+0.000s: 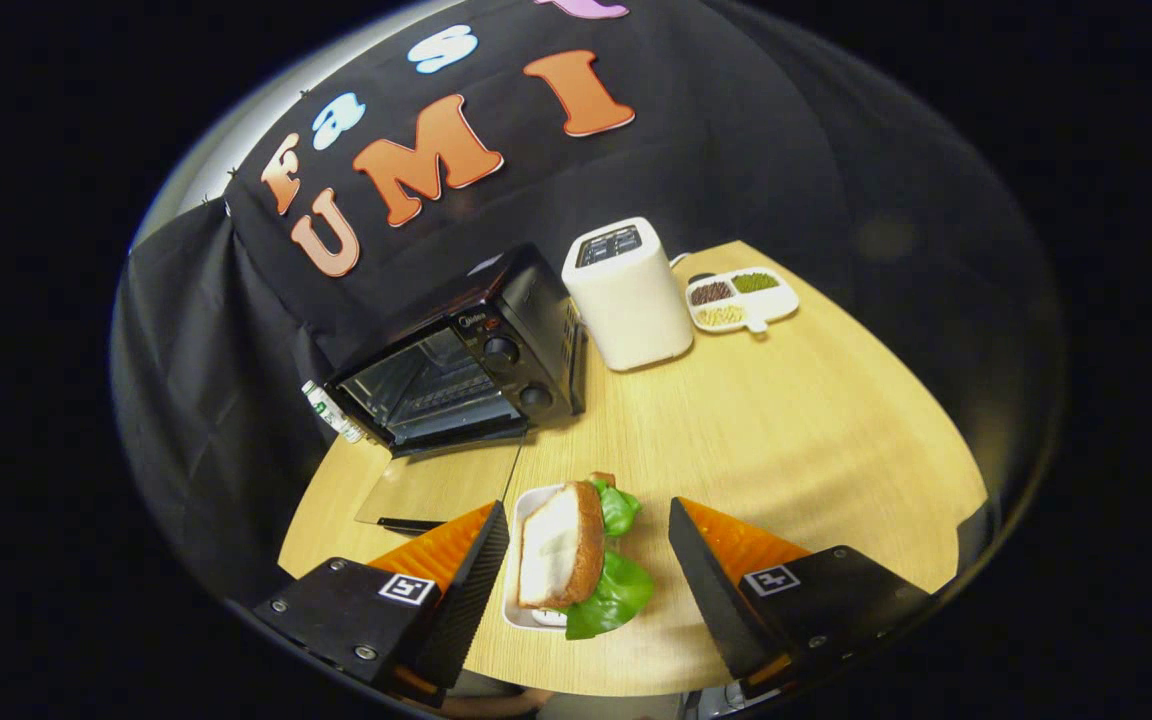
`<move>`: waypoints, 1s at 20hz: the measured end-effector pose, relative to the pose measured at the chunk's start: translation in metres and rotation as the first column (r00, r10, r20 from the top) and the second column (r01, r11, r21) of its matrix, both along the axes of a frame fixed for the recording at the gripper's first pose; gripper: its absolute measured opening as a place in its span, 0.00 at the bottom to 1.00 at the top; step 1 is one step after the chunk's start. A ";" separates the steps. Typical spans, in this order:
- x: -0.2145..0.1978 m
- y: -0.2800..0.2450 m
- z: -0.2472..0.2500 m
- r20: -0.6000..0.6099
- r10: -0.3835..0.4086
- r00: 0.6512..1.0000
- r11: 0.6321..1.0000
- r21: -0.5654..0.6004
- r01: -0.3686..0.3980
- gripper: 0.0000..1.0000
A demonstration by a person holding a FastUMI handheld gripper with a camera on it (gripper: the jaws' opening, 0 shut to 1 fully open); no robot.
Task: Open the toaster oven, put the food inside, and close the toaster oven door.
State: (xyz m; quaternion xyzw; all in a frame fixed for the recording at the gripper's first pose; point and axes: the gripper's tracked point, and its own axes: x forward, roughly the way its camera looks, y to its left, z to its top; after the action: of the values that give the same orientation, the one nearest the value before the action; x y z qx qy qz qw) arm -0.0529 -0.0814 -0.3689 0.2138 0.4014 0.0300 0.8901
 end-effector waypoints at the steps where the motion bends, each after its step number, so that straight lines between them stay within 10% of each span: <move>1: -0.003 0.000 -0.008 -0.022 -0.003 1.000 0.999 0.038 0.004 0.96; 5: -0.008 0.005 -0.030 -0.097 -0.027 0.995 0.984 0.175 0.044 0.96; 20: -0.006 0.015 -0.029 -0.189 -0.020 0.982 0.954 0.291 0.076 0.31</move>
State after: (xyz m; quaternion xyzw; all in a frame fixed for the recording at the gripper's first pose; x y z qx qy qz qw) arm -0.0593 -0.0664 -0.3976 0.3567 0.4677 0.0484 0.8073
